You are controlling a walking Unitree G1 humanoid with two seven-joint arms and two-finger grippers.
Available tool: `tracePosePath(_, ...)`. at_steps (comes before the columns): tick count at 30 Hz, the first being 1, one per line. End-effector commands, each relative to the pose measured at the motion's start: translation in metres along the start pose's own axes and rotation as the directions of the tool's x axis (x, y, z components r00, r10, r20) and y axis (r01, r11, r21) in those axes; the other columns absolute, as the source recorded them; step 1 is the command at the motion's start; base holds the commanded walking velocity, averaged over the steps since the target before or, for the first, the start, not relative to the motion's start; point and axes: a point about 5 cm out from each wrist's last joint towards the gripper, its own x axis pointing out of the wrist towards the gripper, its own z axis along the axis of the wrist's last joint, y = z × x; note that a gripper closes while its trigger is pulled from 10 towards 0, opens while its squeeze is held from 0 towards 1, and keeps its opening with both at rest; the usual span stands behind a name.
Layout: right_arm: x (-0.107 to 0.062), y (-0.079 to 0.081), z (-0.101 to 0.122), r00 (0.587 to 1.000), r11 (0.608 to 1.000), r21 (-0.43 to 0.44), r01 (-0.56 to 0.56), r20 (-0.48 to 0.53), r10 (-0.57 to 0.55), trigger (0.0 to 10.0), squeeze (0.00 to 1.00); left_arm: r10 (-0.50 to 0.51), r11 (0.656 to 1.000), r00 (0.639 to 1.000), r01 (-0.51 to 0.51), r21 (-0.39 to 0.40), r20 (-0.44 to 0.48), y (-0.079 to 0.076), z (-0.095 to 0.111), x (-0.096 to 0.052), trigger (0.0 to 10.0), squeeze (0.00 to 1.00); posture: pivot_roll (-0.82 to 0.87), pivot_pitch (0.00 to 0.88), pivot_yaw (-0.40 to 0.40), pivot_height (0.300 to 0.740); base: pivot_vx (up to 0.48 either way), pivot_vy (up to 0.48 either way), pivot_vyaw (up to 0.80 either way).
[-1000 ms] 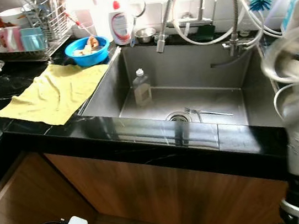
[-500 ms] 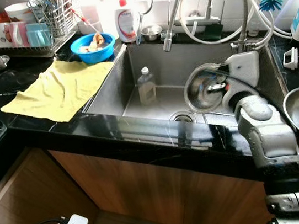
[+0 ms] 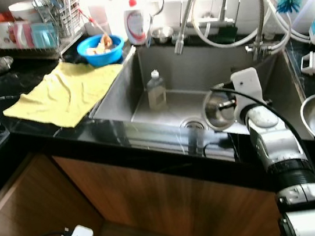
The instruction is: Kitchen organization
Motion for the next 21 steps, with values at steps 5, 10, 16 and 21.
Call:
tracePosePath(5, 0.003, -0.004, 0.006, 0.999, 1.0, 0.009, 0.02, 0.026, -0.02, 10.0, 0.0, 0.001, 1.0, 1.0, -0.001, 0.013, -0.006, 0.0, -0.004, -0.001, 10.0, 0.0, -0.04, 0.0, -0.002, 0.74, 0.0, 0.0, 0.0)
tracePosePath(10, 0.006, 0.0, 0.001, 1.0, 1.0, 0.021, 0.018, 0.024, -0.019, 10.0, 0.0, 0.0, 1.0, 1.0, 0.0, 0.013, -0.006, -0.001, -0.004, -0.001, 10.0, 0.0, -0.03, 0.0, -0.003, 0.74, 0.0, 0.0, 0.0)
tracePosePath(16, 0.007, 0.004, -0.003, 1.0, 1.0, 0.031, 0.007, 0.021, -0.008, 10.0, 0.0, -0.003, 1.0, 1.0, 0.003, 0.016, -0.007, -0.001, -0.004, -0.001, 10.0, 0.0, -0.03, 0.0, -0.004, 0.74, 0.0, 0.0, 0.0)
tracePosePath(21, 0.007, 0.007, -0.007, 1.0, 0.999, 0.037, 0.0, 0.016, 0.0, 10.0, 0.33, -0.004, 1.0, 1.0, 0.004, 0.017, -0.006, -0.001, -0.004, -0.001, 10.0, 0.0, -0.03, 0.0, -0.003, 0.74, 0.0, 0.0, 0.0)
